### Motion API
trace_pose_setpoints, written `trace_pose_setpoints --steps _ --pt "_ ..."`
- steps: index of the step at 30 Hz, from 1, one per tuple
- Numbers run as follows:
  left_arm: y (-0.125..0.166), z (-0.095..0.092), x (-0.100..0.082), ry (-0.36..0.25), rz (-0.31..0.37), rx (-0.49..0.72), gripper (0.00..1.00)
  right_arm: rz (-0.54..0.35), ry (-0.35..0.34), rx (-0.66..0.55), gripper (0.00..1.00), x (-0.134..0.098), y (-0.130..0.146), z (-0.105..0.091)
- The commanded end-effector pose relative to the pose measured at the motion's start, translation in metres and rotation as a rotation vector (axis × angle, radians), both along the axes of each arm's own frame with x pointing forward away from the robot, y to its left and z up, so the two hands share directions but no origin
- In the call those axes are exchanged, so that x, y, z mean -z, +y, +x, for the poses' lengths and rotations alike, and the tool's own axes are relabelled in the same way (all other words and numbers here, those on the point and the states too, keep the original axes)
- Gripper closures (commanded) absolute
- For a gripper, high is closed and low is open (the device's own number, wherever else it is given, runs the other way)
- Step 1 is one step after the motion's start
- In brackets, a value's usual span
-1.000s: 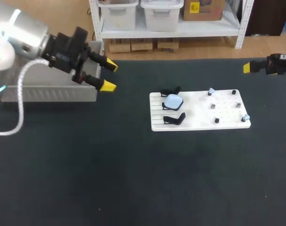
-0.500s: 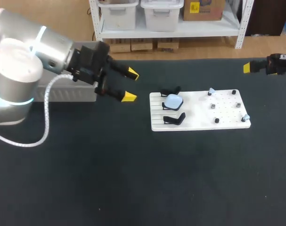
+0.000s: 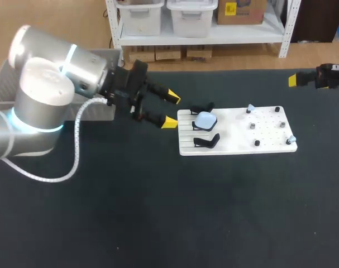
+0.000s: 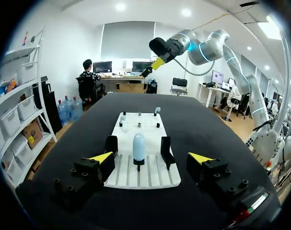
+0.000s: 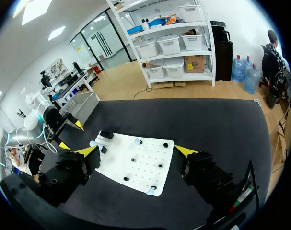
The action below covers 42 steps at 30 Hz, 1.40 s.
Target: Pick up each earbud case from the left stands, insert the matching earbuds, close the lid, and place the case in the box.
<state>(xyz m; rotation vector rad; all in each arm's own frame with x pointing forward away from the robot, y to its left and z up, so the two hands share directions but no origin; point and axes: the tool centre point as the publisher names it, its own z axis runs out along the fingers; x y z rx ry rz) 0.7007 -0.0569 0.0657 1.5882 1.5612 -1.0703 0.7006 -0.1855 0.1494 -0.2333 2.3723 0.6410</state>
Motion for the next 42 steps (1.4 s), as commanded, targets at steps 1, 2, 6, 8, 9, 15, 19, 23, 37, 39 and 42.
trace_pose_setpoints --steps 1,2,6,8,9,15,19,23,37,39,42 --pt "-0.008 -0.001 0.008 0.003 -0.003 0.001 0.02 0.000 0.000 0.000 0.00 0.000 0.000 0.000" --pt "-0.010 -0.002 0.009 0.004 -0.004 0.001 0.04 0.000 0.000 0.000 0.00 0.000 0.000 0.000" --pt "-0.014 -0.005 0.015 0.009 -0.006 0.002 0.08 0.000 0.000 0.000 0.00 0.000 0.000 0.000" --pt "-0.017 -0.005 0.018 0.012 -0.006 0.000 0.08 0.000 0.000 0.000 0.00 0.000 0.000 0.000" --pt "-0.019 -0.005 0.020 0.015 0.000 -0.004 0.08 0.000 0.000 0.000 0.00 0.000 0.000 0.000" --pt "-0.027 -0.004 0.032 0.022 0.008 -0.003 0.12 0.000 0.000 0.000 0.00 0.000 0.000 0.000" --pt "-0.032 -0.001 0.036 0.026 0.010 -0.005 0.22 0.000 0.000 0.000 0.00 0.000 0.000 0.000" --pt "-0.038 -0.001 0.038 0.021 0.014 0.007 0.30 0.000 0.000 0.000 0.00 0.000 0.000 0.000" --pt "-0.045 0.003 0.043 0.017 0.030 0.019 0.36 0.000 0.000 0.000 0.00 0.000 0.000 0.000" --pt "-0.044 0.005 0.043 0.017 0.031 0.018 0.37 0.000 0.000 0.000 0.00 0.000 0.000 0.000" --pt "-0.043 0.008 0.043 0.015 0.034 0.015 0.42 0.000 0.000 0.000 0.00 0.000 0.000 0.000"
